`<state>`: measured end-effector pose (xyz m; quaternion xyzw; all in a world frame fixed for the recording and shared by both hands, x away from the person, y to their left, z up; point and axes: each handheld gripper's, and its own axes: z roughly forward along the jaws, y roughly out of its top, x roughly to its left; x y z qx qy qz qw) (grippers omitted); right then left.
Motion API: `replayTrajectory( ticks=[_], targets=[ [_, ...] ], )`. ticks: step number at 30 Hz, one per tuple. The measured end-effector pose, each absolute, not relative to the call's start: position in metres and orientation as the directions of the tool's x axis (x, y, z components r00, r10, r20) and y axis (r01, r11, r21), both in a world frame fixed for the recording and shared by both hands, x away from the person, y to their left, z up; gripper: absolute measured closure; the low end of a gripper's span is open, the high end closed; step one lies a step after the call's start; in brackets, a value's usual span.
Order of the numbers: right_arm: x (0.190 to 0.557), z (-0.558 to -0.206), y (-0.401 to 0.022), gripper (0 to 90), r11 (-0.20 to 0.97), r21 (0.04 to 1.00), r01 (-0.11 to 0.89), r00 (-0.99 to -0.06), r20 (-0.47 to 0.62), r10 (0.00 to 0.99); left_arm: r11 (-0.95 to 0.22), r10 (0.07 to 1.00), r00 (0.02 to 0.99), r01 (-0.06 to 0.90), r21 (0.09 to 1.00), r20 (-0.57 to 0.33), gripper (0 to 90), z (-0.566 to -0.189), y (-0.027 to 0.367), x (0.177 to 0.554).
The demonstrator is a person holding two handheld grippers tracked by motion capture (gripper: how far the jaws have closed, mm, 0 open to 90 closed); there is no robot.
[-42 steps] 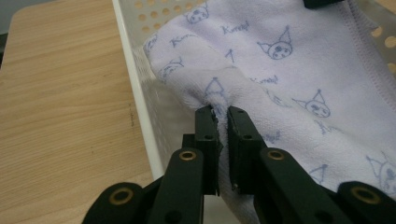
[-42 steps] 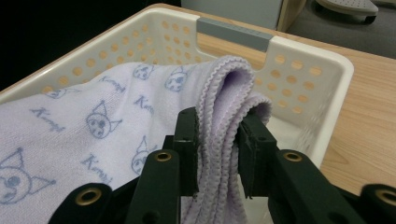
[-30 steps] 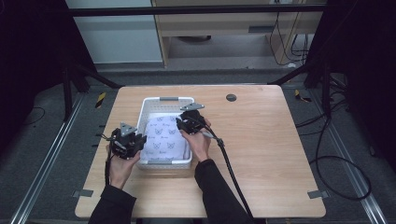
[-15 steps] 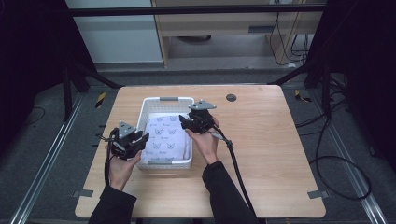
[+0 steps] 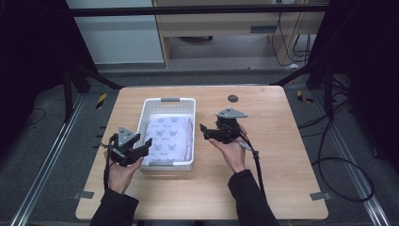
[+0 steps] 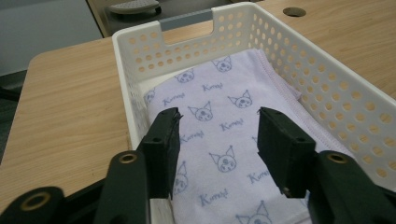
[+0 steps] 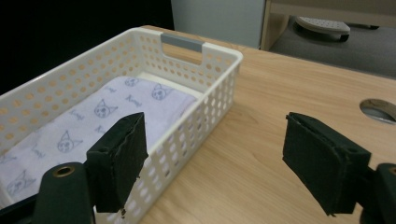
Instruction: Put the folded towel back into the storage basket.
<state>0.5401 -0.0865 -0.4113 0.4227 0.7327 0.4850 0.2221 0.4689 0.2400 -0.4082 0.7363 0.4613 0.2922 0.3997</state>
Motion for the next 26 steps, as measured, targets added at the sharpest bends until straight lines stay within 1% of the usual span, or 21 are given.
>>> replayTrajectory(
  ticks=[1,5,8,12,15,21,26],
  targets=[
    [0.537,-0.413,-0.094,21.6,0.169,0.897,0.408,-0.546,0.091,0.833,-0.256,0.912,0.406,0.441,0.86,0.063,45.0,-0.409,0.241,0.468],
    [0.526,-0.417,-0.116,19.5,0.141,0.896,0.421,-0.546,0.126,0.828,-0.27,0.91,0.405,0.419,0.867,0.088,41.1,-0.41,0.243,0.461],
    [0.516,-0.419,-0.131,17.4,0.167,0.892,0.42,-0.544,0.101,0.833,-0.256,0.911,0.407,0.412,0.875,0.074,37.9,-0.41,0.246,0.457],
    [0.506,-0.423,-0.146,15.9,0.176,0.881,0.439,-0.546,0.105,0.831,-0.248,0.911,0.408,0.404,0.881,0.069,34.0,-0.409,0.249,0.452],
    [0.496,-0.426,-0.157,14.9,0.205,0.885,0.418,-0.551,0.067,0.832,-0.254,0.908,0.411,0.402,0.88,0.075,32.3,-0.41,0.252,0.447],
    [0.473,-0.44,-0.188,13.5,0.197,0.884,0.425,-0.54,0.073,0.839,-0.276,0.9,0.426,0.391,0.878,0.093,30.1,-0.418,0.262,0.43],
    [0.457,-0.453,-0.219,14.5,0.166,0.88,0.445,-0.503,0.093,0.859,-0.264,0.905,0.417,0.388,0.883,0.087,29.8,-0.42,0.272,0.419]
  ],
)
